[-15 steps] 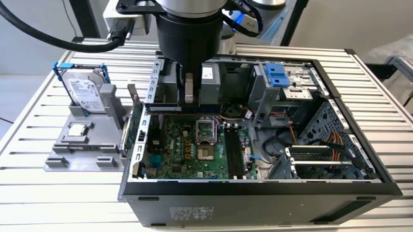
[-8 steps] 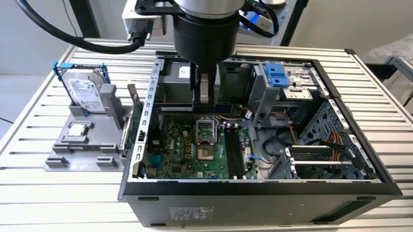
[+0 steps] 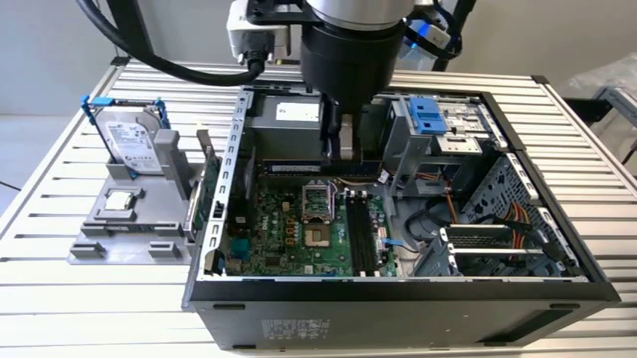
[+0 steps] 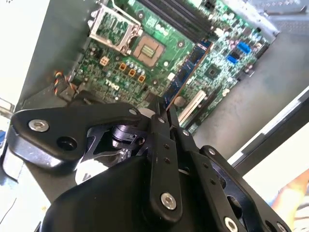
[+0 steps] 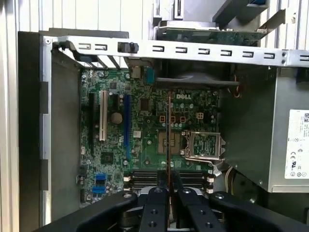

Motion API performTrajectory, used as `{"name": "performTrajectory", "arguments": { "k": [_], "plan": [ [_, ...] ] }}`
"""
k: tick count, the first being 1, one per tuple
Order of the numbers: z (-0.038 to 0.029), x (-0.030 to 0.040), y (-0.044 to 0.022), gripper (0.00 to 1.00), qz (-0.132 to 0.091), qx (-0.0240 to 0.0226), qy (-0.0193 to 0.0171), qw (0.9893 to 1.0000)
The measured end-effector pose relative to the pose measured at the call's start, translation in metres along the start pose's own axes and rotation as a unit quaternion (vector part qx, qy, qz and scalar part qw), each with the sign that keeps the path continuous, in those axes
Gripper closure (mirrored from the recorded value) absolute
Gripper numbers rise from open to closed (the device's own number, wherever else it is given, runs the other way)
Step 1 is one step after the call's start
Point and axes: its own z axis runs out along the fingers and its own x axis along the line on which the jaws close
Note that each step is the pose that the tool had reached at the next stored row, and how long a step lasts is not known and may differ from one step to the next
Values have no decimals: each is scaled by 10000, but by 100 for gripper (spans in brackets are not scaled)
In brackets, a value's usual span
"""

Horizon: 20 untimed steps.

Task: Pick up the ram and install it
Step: 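Pick up the ram and move it above insertion slot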

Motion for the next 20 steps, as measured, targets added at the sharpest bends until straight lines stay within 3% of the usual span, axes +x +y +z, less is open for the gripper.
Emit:
{"name": "performTrajectory", "arguments": {
  "k": [7,20],
  "plan": [
    [0,2,-214,100,22,1,0,10000],
    [1,-24,-383,100,194,11,0,9998]
  ]
}}
